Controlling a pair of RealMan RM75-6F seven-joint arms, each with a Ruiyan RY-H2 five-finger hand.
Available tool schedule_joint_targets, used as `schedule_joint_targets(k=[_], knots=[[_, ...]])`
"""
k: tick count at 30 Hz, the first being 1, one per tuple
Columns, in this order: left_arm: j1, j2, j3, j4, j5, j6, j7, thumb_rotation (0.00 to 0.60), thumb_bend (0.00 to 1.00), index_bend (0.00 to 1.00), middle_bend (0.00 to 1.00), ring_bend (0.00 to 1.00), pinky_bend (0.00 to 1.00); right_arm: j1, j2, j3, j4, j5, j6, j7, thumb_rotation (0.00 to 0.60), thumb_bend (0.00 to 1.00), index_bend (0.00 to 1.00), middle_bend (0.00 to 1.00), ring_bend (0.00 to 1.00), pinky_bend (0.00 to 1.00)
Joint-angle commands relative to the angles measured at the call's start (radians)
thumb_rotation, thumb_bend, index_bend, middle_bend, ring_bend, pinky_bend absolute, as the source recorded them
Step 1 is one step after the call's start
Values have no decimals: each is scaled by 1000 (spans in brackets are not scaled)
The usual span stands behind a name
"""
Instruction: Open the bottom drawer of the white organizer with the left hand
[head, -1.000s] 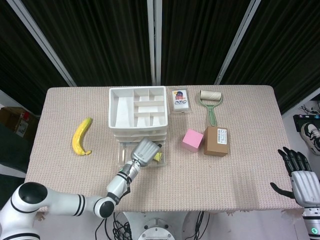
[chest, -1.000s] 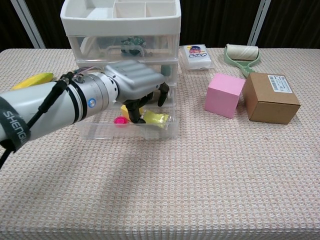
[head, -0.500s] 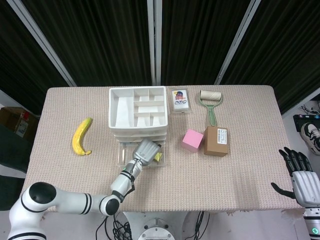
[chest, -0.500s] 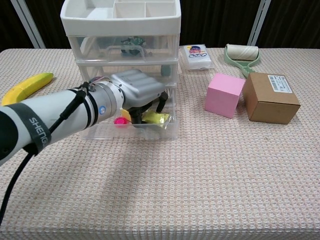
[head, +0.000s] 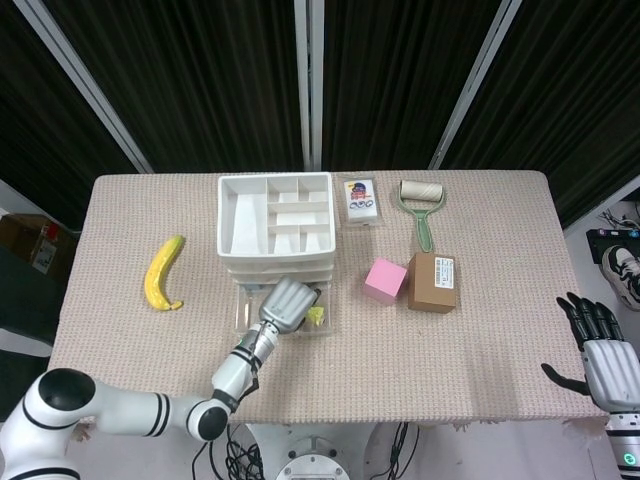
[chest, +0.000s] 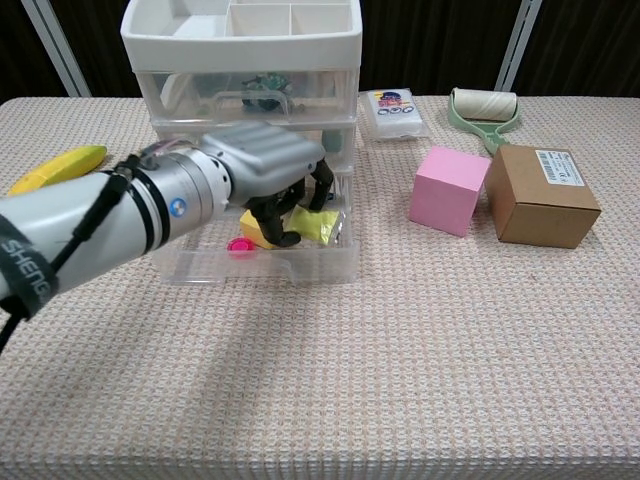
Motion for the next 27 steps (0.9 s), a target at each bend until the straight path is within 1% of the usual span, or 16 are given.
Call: schedule_joint_targets(k=[1, 4, 6, 8, 10, 12, 14, 17, 20, 21, 23, 25, 27], knots=[[57, 79, 9, -100, 97, 86, -51, 600, 313, 539, 791, 928, 1000, 3, 1, 1, -3, -4, -1, -4, 600, 82, 0, 0, 0, 0], [115, 151, 22, -182, 168, 169, -93, 600, 313, 539, 790, 927, 1000, 6, 3, 1, -7, -10, 1, -5, 600, 82, 0, 0, 0, 0], [167, 207, 47, -230, 203, 222, -123, 600, 315, 539, 786, 926, 1000, 6, 4, 2, -8, -14, 6, -3, 600, 82, 0, 0, 0, 0], [216, 253, 72, -261, 217, 261, -151, 600, 316, 539, 781, 924, 1000, 4, 5, 2, -8, -17, 11, 0, 600, 82, 0, 0, 0, 0], [270, 296, 101, -280, 208, 287, -183, 600, 317, 539, 778, 924, 1000, 4, 5, 3, -6, -20, 16, 2, 600, 82, 0, 0, 0, 0], [308, 318, 115, -277, 168, 278, -222, 600, 318, 532, 777, 923, 1000, 6, 4, 3, -6, -22, 14, 2, 600, 82, 0, 0, 0, 0], [322, 325, 113, -260, 119, 243, -247, 600, 320, 521, 774, 923, 1000, 11, 2, 3, -8, -26, 10, -1, 600, 82, 0, 0, 0, 0], [324, 313, 103, -208, 50, 193, -236, 600, 322, 510, 770, 922, 1000, 16, -1, -2, -13, -44, 11, -14, 600, 82, 0, 0, 0, 0], [320, 300, 99, -184, -9, 153, -210, 600, 325, 495, 763, 916, 1000, 12, 1, -4, -18, -47, 19, -19, 600, 82, 0, 0, 0, 0], [316, 296, 98, -176, -30, 134, -197, 600, 323, 482, 758, 913, 1000, 9, 2, -4, -19, -44, 22, -18, 600, 82, 0, 0, 0, 0], [310, 288, 96, -163, -67, 112, -176, 600, 298, 413, 730, 887, 1000, 6, 4, -4, -19, -41, 25, -17, 600, 82, 0, 0, 0, 0], [306, 276, 89, -143, -97, 115, -148, 600, 255, 296, 658, 817, 1000, 3, 5, -6, -18, -41, 29, -16, 600, 82, 0, 0, 0, 0], [312, 272, 86, -138, -103, 132, -135, 600, 239, 231, 585, 739, 999, 0, 6, -7, -16, -41, 32, -14, 600, 82, 0, 0, 0, 0]])
